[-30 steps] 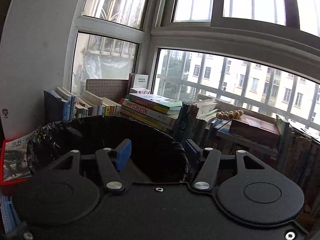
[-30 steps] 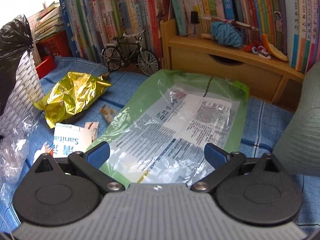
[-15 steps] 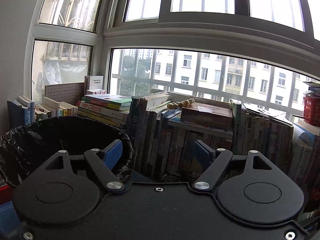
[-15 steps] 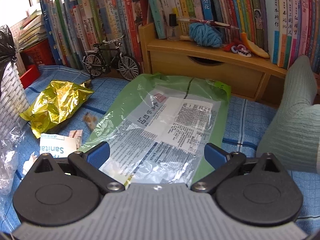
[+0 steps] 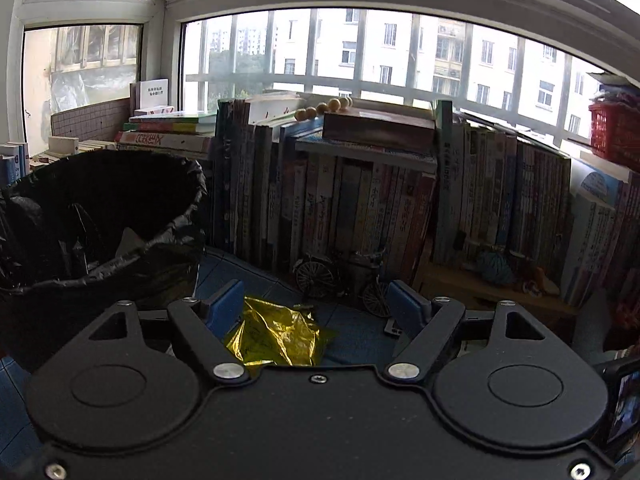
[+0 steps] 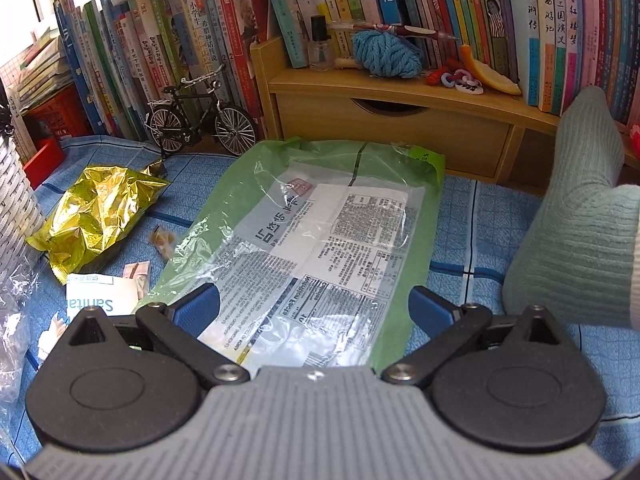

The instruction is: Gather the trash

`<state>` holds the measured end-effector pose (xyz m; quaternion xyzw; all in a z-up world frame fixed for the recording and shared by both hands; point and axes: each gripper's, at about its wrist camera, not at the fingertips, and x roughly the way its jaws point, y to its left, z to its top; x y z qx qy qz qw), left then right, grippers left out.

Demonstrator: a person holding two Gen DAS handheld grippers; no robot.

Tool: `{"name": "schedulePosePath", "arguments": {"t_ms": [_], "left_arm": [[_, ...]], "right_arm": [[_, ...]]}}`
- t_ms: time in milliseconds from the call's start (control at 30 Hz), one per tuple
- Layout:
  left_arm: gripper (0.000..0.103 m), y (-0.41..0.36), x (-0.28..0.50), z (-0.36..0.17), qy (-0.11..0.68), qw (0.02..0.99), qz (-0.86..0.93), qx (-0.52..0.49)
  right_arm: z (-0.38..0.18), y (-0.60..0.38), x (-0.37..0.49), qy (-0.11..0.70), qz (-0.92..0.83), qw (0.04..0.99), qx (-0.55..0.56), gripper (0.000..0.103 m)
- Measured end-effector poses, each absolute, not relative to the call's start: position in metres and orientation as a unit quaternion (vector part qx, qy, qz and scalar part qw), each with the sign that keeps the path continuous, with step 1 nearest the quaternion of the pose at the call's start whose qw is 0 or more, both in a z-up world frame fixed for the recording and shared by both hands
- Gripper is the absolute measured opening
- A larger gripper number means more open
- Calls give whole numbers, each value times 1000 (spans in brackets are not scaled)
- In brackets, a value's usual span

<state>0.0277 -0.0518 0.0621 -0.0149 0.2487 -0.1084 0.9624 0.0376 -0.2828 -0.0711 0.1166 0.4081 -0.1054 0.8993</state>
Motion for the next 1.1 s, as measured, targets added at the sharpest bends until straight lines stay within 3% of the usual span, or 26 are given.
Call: {"name": "schedulePosePath", "arguments": {"t_ms": [400, 1100], "left_arm": [[76, -62, 35, 11, 355, 930, -99, -11], [76, -45, 43, 8, 372, 927, -50, -21]], "right_arm": [[-74, -285, 37, 415, -112, 895, 120, 103], [-82, -261, 46, 456, 8, 877, 152, 103]]}}
